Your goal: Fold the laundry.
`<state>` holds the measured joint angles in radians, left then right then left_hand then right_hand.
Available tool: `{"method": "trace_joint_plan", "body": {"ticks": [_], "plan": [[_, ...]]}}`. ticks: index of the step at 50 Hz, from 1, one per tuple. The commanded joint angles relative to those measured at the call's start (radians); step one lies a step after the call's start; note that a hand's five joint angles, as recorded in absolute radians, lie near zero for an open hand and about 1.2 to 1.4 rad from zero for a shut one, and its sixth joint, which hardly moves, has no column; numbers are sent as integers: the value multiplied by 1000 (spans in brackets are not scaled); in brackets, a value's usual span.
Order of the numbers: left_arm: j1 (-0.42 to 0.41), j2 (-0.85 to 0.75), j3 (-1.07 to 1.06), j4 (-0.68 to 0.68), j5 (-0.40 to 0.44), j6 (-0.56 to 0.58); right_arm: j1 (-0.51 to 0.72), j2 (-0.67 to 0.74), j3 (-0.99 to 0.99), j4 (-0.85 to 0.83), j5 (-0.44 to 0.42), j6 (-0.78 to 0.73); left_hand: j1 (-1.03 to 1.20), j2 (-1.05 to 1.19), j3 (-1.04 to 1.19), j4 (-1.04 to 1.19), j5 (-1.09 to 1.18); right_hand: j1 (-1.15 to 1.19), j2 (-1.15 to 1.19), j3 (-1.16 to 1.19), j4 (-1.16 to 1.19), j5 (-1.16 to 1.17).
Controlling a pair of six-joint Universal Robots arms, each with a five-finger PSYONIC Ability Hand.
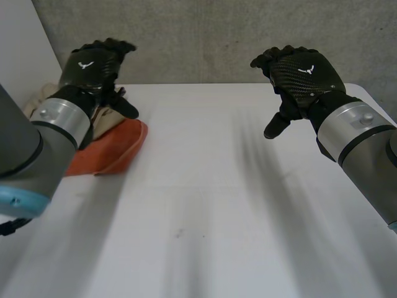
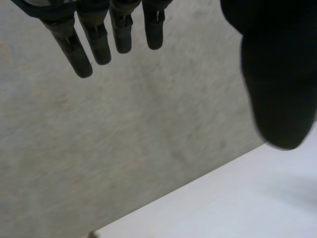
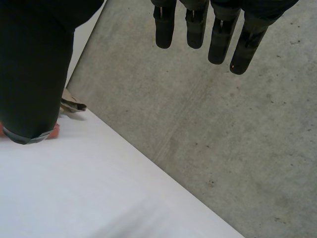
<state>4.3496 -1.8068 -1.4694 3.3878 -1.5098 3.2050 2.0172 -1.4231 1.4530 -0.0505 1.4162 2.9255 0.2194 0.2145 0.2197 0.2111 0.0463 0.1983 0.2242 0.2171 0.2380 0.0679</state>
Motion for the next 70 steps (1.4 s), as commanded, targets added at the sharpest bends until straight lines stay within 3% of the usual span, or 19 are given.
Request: {"method": "trace_joint_plan", "body": {"ticks": [1, 10, 20, 21, 23, 25, 26, 29, 33, 39, 41, 45, 49, 52, 54, 56, 57, 64, 70], "plan": [[186, -213, 139, 8, 3, 222, 1, 4, 0, 0, 0, -2, -12, -7, -12, -3, -13, -24, -50, -43, -63, -68], [320, -610, 469, 10, 20, 395, 3, 30, 0, -2, 1, -2, -15, -10, -15, -6, -16, -24, -50, -43, -63, -68], [375, -848, 678, 15, 123, 414, 3, 64, -3, -6, 1, -3, 47, 52, 46, 55, 45, -24, -50, -43, -63, -68], [377, -862, 695, 15, 123, 414, 3, 65, -3, -6, 1, -3, 93, 98, 93, 102, 92, -24, -50, -43, -63, -68], [384, -887, 725, 13, 126, 414, 3, 70, -5, -6, 1, -5, 404, 409, 403, 412, 402, -24, -50, -43, -63, -68], [384, -882, 725, 13, 125, 412, 3, 75, -5, -5, 1, -15, 840, 845, 840, 848, 839, -24, -50, -43, -63, -68], [378, -866, 709, 16, 119, 403, 3, 76, -5, -5, 3, -23, 1173, 1178, 1173, 1182, 1172, -24, -50, -43, -63, -68], [360, -812, 657, 33, 96, 392, 1, 76, -5, -2, 4, -48, 1177, 1182, 1177, 1185, 1175, -24, -50, -43, -63, -68], [298, -645, 522, 166, 46, 369, 1, 76, -3, -2, 6, -63, 1177, 1182, 1177, 1185, 1175, -24, -50, -43, -63, -68], [144, -393, 269, 378, 34, 326, -2, 75, -6, -2, 6, -63, 1177, 1182, 1177, 1185, 1175, -24, -50, -43, -63, -68], [88, -343, 226, 384, 34, 316, -2, 72, -11, -2, 7, -63, 1177, 1182, 1177, 1185, 1175, -24, -50, -43, -63, -68], [-109, -234, 138, 360, 33, 250, -15, 64, -26, -5, 21, -60, 1177, 1182, 1177, 1185, 1175, -24, -50, -43, -63, -68], [-266, -230, 113, 318, 33, 181, -74, 46, -34, 0, 56, -60, 1177, 1182, 1177, 1185, 1175, -24, -50, -43, -63, -68], [-332, -258, 119, 280, 34, 145, -110, 29, -43, 0, 76, -60, 1177, 1182, 1177, 1185, 1175, -24, -50, -43, -63, -68], [-392, -324, 139, 236, 33, 107, -126, 27, -46, 0, 81, -60, 707, 712, 707, 715, 706, -24, -50, -43, -63, -68], [-426, -356, 159, 200, 33, 81, -143, 27, -54, 0, 86, -58, 99, 104, 99, 108, 98, -24, -50, -43, -63, -68], [-455, -364, 178, 165, 31, 66, -149, 27, -56, 0, 87, -58, -22, -17, -23, -14, -24, -24, -50, -43, -63, -68], [-435, -323, 198, 62, 20, 62, -173, 27, -63, 0, 75, -62, -45, -40, -45, -37, -46, -24, -50, -43, -63, -68], [-257, -181, 95, -22, 16, 65, -161, 33, -80, 41, 69, -92, -45, -40, -45, -37, -46, -24, -50, -43, -63, -68]]}}
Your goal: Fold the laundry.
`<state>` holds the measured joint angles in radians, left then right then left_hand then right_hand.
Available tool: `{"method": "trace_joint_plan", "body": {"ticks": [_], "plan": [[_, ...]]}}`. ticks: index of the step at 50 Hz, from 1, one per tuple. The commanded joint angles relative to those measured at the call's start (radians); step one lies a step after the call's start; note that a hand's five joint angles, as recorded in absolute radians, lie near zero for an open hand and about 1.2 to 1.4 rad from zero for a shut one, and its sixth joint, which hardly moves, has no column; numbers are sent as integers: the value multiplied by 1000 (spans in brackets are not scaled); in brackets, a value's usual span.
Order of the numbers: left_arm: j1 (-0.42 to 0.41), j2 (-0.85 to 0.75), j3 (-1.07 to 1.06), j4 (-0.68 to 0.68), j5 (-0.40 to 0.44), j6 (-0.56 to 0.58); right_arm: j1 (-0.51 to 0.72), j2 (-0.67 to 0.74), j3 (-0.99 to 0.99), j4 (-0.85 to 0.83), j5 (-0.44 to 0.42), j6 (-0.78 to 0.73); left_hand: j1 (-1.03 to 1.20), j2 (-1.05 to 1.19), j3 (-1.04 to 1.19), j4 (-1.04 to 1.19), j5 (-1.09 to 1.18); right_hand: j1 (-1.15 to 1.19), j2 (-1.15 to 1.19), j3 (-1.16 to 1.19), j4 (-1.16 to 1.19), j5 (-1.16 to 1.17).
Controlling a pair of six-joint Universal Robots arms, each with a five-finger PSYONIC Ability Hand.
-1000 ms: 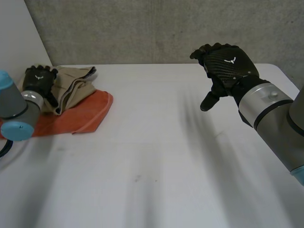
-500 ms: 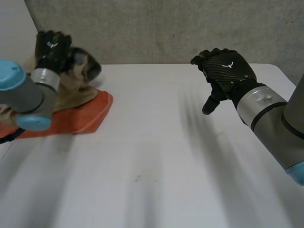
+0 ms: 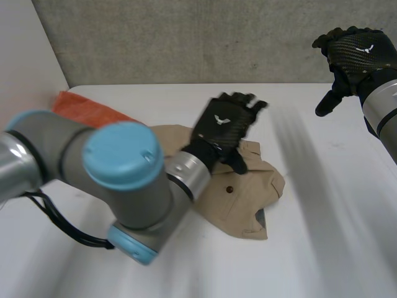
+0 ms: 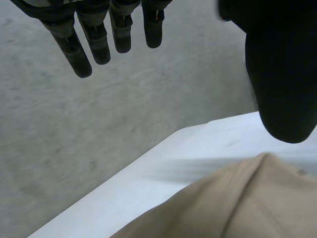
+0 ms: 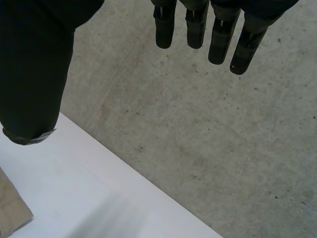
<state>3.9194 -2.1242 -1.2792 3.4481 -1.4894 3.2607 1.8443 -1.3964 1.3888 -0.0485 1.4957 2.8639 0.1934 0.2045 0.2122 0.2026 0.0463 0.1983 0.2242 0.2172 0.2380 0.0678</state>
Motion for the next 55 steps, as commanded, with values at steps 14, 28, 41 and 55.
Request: {"method": "trace_joint_plan", "body": {"ticks": [14, 28, 41, 55], "plan": [[460, 277, -414, -144, -2, 80, 87, 82, 15, 260, -43, -80, 8, -3, -10, -1, -19, -24, -50, -43, -63, -68], [551, 73, -401, -112, 3, 229, 78, 353, -27, 228, -127, 232, 111, 99, 92, 101, 83, -24, -50, -43, -63, -68], [548, -2, -333, -32, 6, 232, 76, 471, -132, 211, -149, 264, 1202, 1191, 1184, 1193, 1175, 991, 965, 972, 951, 947], [518, 253, -259, -67, 0, 218, 78, 249, -192, 240, -160, -20, 1203, 1192, 1184, 1194, 1175, 1198, 1172, 1179, 1158, 1154]]}}
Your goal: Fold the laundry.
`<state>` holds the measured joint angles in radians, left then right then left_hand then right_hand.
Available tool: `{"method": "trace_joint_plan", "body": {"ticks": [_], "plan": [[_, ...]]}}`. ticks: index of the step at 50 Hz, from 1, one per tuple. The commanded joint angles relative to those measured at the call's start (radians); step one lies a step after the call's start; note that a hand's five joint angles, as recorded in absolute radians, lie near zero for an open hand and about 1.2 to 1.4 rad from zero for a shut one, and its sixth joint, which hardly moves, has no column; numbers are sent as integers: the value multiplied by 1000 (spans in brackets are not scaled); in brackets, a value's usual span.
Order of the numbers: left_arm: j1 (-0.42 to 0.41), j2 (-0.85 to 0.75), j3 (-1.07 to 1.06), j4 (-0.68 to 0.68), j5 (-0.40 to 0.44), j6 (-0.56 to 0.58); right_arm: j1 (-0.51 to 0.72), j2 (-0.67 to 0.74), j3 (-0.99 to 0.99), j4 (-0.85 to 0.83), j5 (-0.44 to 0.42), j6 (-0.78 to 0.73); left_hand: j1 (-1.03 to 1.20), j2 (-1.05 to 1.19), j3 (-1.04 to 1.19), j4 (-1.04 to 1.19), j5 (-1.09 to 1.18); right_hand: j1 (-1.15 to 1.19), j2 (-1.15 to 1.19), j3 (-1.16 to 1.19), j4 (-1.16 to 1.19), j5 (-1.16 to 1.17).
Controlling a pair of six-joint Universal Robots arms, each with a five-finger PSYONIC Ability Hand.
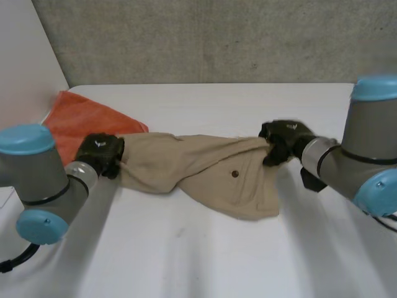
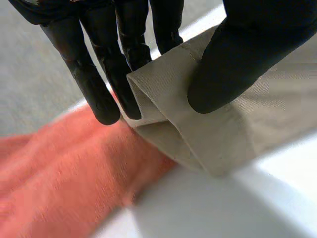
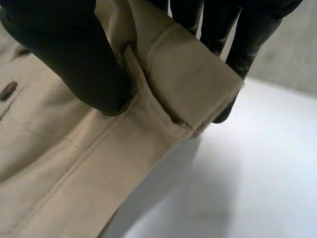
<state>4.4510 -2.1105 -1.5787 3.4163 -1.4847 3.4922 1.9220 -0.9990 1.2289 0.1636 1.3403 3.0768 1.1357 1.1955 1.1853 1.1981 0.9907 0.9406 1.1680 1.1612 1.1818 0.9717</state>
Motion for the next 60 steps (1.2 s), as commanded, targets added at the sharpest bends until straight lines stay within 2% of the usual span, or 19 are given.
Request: {"method": "trace_joint_plan", "body": {"ticks": [1, 5, 7, 12, 17, 25, 31, 36, 41, 48, 52, 55, 59, 60], "plan": [[-13, 286, 43, -42, -5, -15, -1, -171, -38, 46, -3, -278, 261, 201, 211, 198, 231, 456, 228, 235, 215, 250], [-18, 455, 69, -63, -5, -41, 3, -288, -101, 138, 14, -491, 261, 201, 211, 198, 231, 456, 228, 235, 215, 250], [-16, 547, 88, -75, -2, -64, 5, -332, -129, 178, 19, -547, 261, 201, 211, 198, 231, 456, 228, 235, 215, 250], [-10, 641, 109, -118, 30, -81, 3, -389, -189, 250, 22, -627, 261, 201, 211, 198, 231, 456, 228, 235, 215, 250], [-12, 551, 115, -134, 50, -81, 5, -368, -192, 257, 25, -650, 261, 201, 211, 198, 231, 456, 228, 235, 215, 250], [-27, 201, 248, -123, 44, -79, 14, -196, -209, 197, 54, -670, 261, 201, 211, 198, 231, 456, 228, 235, 215, 250], [-68, 21, 445, -86, 26, -79, 15, -54, -233, -34, 132, -655, 261, 201, 211, 198, 231, 456, 228, 235, 215, 250], [-88, -65, 609, 27, -54, -76, 15, 0, -264, -209, 189, -618, 261, 201, 211, 198, 231, 456, 228, 235, 215, 250], [-108, -78, 638, 106, -82, -76, 15, 7, -266, -207, 201, -609, 261, 201, 211, 198, 231, 456, 228, 235, 215, 250], [-128, -69, 548, 112, -86, -79, 18, -50, -207, -18, 189, -606, 261, 201, 211, 198, 231, 456, 228, 235, 215, 250], [-133, -48, 473, 115, -86, -82, 25, -93, -160, 28, 180, -601, 261, 201, 211, 198, 231, 456, 228, 235, 215, 250], [-137, 65, 402, 113, -86, -88, 25, -134, -114, 43, 183, -616, 261, 201, 211, 198, 231, 456, 228, 235, 215, 250], [-139, 201, 264, 97, -75, -116, 25, -239, 4, 152, 152, -679, 261, 201, 211, 198, 231, 456, 228, 235, 215, 250], [-142, 222, 232, 89, -72, -119, 31, -274, 53, 216, 142, -740, 261, 201, 211, 198, 231, 456, 228, 235, 215, 250]]}}
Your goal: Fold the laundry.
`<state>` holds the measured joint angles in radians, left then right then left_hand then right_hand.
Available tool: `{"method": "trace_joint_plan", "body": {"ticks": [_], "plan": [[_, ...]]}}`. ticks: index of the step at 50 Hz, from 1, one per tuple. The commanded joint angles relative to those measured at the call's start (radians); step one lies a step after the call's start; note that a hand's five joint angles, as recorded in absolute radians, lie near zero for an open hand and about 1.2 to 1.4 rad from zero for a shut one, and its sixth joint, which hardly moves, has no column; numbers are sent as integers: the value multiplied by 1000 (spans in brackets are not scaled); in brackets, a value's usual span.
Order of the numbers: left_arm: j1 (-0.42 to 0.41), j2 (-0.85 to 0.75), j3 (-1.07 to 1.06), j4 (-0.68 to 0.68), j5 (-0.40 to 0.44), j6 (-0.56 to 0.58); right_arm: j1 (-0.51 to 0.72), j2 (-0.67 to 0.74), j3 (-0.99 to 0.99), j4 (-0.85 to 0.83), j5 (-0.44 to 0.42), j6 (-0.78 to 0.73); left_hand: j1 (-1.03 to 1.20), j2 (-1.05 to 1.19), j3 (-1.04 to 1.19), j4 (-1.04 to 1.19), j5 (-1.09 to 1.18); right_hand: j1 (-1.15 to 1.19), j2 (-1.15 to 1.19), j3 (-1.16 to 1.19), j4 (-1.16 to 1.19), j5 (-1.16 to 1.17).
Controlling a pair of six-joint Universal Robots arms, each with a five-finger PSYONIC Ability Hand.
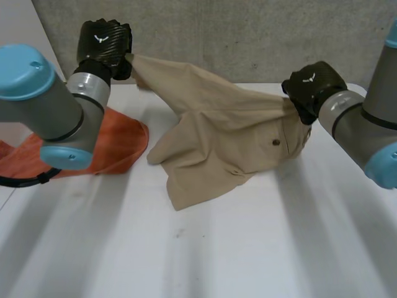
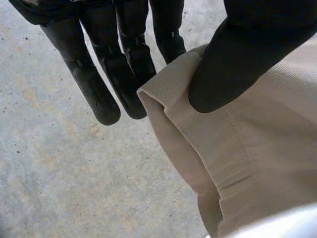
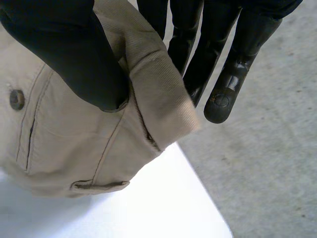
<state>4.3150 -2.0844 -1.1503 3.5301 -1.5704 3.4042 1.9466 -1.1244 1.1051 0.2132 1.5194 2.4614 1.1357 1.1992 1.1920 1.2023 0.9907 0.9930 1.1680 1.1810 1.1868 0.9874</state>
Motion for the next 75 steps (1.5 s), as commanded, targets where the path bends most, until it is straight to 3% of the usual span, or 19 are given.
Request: {"method": "trace_joint_plan", "body": {"ticks": [1, 7, 10, 11, 12, 17, 23, 29, 34, 41, 47, 55, 61, 63, 68, 69, 70, 75], "plan": [[-8, 214, -230, -31, 16, -34, 6, -159, 205, 195, -45, -160, 261, 197, 204, 194, 231, 403, 228, 215, 209, 234], [-24, 377, -512, -94, 95, -26, -3, -199, 383, 282, -48, -350, 261, 197, 204, 194, 231, 403, 228, 215, 209, 234], [-24, 397, -624, -137, 137, -4, -8, -203, 432, 279, -47, -386, 261, 197, 204, 194, 231, -149, -324, -337, -342, -318], [-24, 397, -646, -152, 144, 9, -9, -204, 437, 279, -48, -386, 209, 145, 152, 142, 179, -467, -642, -655, -661, -636], [-24, 399, -663, -169, 148, 24, -9, -207, 437, 279, -50, -384, 135, 72, 79, 69, 106, -555, -730, -743, -749, -724], [-17, 400, -688, -356, 150, 180, -9, -242, 397, 253, -67, -361, -829, -893, -885, -896, -859, -818, -993, -1007, -1012, -987], [0, 440, -612, -445, 151, 231, -5, -250, 245, 201, -76, -155, -902, -965, -958, -968, -931, -818, -993, -1007, -1012, -987], [48, 445, -500, -396, 153, 127, -9, -221, 127, 201, -129, 56, -896, -959, -952, -962, -925, -818, -993, -1007, -1012, -987], [83, 336, -407, -376, 153, 38, 3, -73, 15, 201, -183, 178, -881, -945, -937, -948, -911, -806, -981, -994, -999, -975], [75, 138, -304, -433, 151, 4, 8, 90, -68, 195, -182, 264, -846, -909, -902, -912, -875, -638, -813, -826, -832, -807], [80, -6, -249, -444, 153, 1, 18, 211, -117, 189, -179, 307, -717, -780, -773, -784, -747, -632, -807, -820, -826, -801], [74, -103, -221, -444, 155, 9, 25, 325, -140, 167, -150, 323, -717, -780, -773, -783, -746, -615, -790, -803, -808, -783], [69, -152, -198, -441, 153, 12, 28, 360, -140, 107, -131, 321, -693, -757, -750, -760, -723, -433, -608, -621, -627, -602], [63, -172, -186, -439, 151, 12, 28, 362, -139, 100, -125, 321, -629, -692, -685, -695, -658, -333, -508, -521, -527, -502], [57, -212, -157, -428, 150, 10, 29, 362, -131, 78, -120, 320, -227, -291, -284, -294, -257, 402, 227, 214, 208, 233], [54, -218, -149, -421, 148, 10, 29, 357, -131, 75, -120, 320, 53, -11, -4, -14, 23, 403, 228, 215, 209, 234], [49, -220, -146, -416, 147, 7, 29, 348, -128, 71, -120, 320, 198, 134, 142, 131, 168, 403, 228, 215, 209, 234], [19, -200, -129, -410, 144, 9, 26, 255, -116, 69, -119, 312, 261, 197, 204, 194, 231, 403, 228, 215, 209, 234]]}}
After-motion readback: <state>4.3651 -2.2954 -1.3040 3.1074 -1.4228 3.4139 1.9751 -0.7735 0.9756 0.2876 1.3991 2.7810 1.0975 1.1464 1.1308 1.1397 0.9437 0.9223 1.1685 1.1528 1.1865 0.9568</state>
